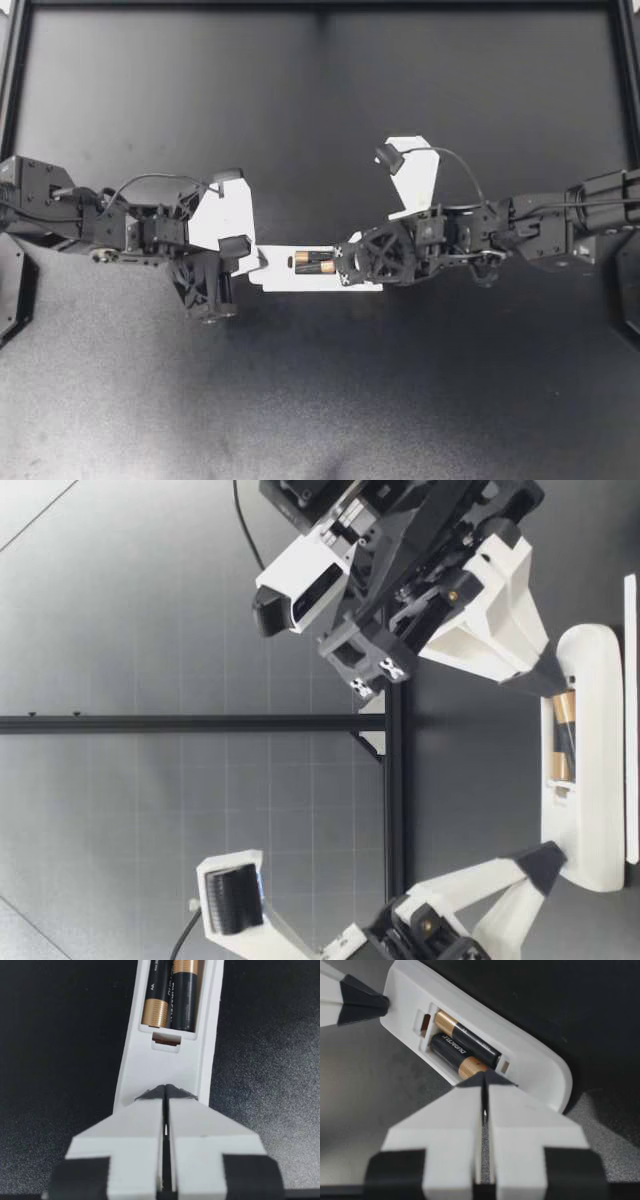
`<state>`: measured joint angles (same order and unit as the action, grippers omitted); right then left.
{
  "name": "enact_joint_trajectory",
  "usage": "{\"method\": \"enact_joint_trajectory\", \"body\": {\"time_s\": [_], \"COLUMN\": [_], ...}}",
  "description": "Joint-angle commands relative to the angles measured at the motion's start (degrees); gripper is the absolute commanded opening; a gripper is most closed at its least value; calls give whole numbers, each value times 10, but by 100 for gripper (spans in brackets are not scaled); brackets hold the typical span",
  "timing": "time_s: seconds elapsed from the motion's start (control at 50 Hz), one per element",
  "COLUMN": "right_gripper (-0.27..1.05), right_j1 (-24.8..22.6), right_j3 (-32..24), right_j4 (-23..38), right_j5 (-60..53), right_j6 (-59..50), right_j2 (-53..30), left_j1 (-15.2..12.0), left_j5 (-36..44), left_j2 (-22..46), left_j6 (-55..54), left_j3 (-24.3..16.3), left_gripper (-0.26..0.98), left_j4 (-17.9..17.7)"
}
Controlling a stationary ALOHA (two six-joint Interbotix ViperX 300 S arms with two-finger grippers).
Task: Place the battery into the slot of the remote controller.
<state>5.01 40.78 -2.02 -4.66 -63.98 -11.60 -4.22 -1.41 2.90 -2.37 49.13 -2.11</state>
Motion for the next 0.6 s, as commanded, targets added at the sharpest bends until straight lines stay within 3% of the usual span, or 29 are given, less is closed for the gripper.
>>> {"method": "enact_joint_trajectory", "body": {"time_s": [0.0,0.16,0.36,0.58], "right_gripper": [-13,-13,-13,-13], "right_j1": [-14,-13,-10,-10], "right_j3": [-15,-13,-10,-8], "right_j4": [9,35,116,221], "right_j5": [11,48,140,204], "right_j6": [2,4,4,2], "right_j2": [7,29,89,152], "left_j1": [-1,-2,-1,5], "left_j5": [-3,-3,1,27], "left_j2": [-3,-3,-5,-7], "left_j6": [0,0,0,4], "left_j3": [-1,-3,-16,-62], "left_gripper": [-17,-17,-17,-17], "left_j4": [-1,-1,-1,-1]}}
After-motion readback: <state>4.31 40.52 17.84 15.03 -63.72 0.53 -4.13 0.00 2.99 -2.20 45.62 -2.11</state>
